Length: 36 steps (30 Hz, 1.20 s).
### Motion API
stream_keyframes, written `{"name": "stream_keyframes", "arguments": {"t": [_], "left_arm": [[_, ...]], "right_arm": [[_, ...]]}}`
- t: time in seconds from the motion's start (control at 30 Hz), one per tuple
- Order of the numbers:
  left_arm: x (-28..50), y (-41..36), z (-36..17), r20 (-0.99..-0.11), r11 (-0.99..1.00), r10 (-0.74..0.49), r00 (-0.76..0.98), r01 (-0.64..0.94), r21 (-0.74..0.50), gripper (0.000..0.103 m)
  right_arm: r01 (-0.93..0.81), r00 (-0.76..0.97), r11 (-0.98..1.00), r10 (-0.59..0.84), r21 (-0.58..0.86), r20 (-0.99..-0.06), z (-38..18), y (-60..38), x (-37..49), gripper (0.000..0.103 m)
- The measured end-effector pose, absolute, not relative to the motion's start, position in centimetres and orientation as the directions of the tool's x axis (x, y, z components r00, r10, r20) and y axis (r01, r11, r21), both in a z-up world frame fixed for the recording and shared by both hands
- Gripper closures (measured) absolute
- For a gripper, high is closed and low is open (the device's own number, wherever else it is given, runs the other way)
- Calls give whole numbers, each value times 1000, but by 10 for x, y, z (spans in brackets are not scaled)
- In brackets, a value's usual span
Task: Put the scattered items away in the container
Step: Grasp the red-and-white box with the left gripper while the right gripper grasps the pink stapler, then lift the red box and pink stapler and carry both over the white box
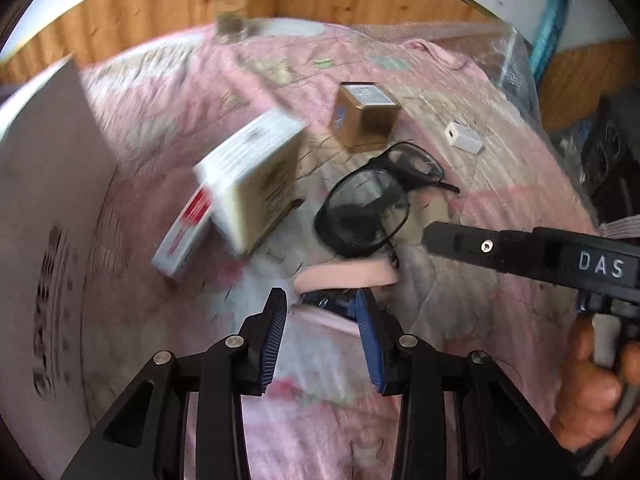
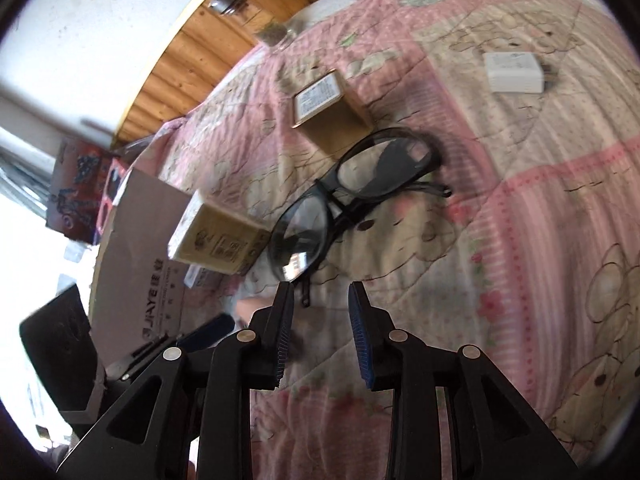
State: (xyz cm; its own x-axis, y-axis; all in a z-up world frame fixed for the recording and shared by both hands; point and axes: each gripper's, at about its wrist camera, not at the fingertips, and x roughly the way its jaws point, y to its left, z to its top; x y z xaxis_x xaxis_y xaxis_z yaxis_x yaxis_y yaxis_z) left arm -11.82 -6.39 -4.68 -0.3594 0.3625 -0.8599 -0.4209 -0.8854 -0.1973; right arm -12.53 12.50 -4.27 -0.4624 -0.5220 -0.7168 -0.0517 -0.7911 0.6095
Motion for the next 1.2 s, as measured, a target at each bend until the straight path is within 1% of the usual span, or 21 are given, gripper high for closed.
{"name": "stream_keyframes", "arguments": {"t": [0.07,0.1,0.17,0.23,0.37,0.47,0.5,0.57,0.63,0.73,0.83,0.9,0.93,0.97,1.0,1.03,1.07,1.1,1.2], "left_arm": [[-109,-77,-55,-893,-902,305,-332,-402,-159,62],[-104,-82,-59,-897,-901,306,-318,-401,-165,62],[-95,-89,-57,-887,-899,302,-350,-413,-144,62],[-94,-96,-55,-883,-904,318,-345,-392,-172,62],[-98,-110,-45,-871,-917,330,-365,-344,-203,62],[-104,-122,-25,-839,-917,354,-413,-329,-225,62],[-107,-123,-19,-829,-917,358,-429,-330,-225,61],[-119,-123,-11,-815,-920,350,-462,-333,-207,54],[-134,-117,-14,-820,-917,340,-459,-356,-181,53],[-150,-110,-30,-849,-921,287,-443,-371,-118,53],[-163,-108,-44,-857,-920,284,-431,-374,-117,53],[-170,-106,-52,-864,-922,278,-421,-370,-116,58],[-174,-106,-56,-867,-924,276,-416,-365,-119,66],[-177,-106,-59,-871,-926,270,-411,-357,-119,71],[-178,-106,-61,-869,-927,269,-415,-355,-118,73],[-178,-105,-60,-865,-927,267,-425,-359,-109,79],[-179,-105,-60,-864,-927,262,-429,-361,-102,85],[-180,-105,-60,-864,-928,266,-427,-356,-111,87],[-186,-109,-60,-864,-932,282,-417,-335,-143,88]], "right_arm": [[-8,-436,-778,-562,628,-703,-44,115,-126,71],[20,-421,-776,-579,631,-698,-44,108,-126,71],[75,-402,-786,-588,614,-702,-41,94,-125,71],[131,-400,-806,-575,577,-714,-37,82,-122,66],[226,-421,-845,-534,486,-733,-27,65,-113,64],[274,-420,-852,-523,446,-741,-26,55,-110,59],[291,-420,-854,-519,431,-744,-26,51,-109,58],[320,-422,-861,-502,394,-755,-27,44,-105,57],[339,-420,-868,-484,362,-768,-32,37,-104,57],[361,-425,-880,-450,309,-785,-37,28,-106,57],[387,-427,-876,-446,287,-787,-41,19,-112,57],[399,-422,-872,-448,282,-788,-45,15,-116,58],[401,-421,-873,-444,277,-791,-48,14,-118,59],[402,-422,-875,-438,270,-793,-50,14,-120,61],[397,-424,-880,-429,262,-798,-53,14,-122,69],[395,-419,-880,-428,264,-801,-55,14,-124,75],[392,-417,-879,-432,270,-800,-56,15,-125,75],[387,-413,-878,-439,282,-798,-56,17,-126,75],[370,-400,-872,-460,320,-793,-57,22,-128,76]]}}
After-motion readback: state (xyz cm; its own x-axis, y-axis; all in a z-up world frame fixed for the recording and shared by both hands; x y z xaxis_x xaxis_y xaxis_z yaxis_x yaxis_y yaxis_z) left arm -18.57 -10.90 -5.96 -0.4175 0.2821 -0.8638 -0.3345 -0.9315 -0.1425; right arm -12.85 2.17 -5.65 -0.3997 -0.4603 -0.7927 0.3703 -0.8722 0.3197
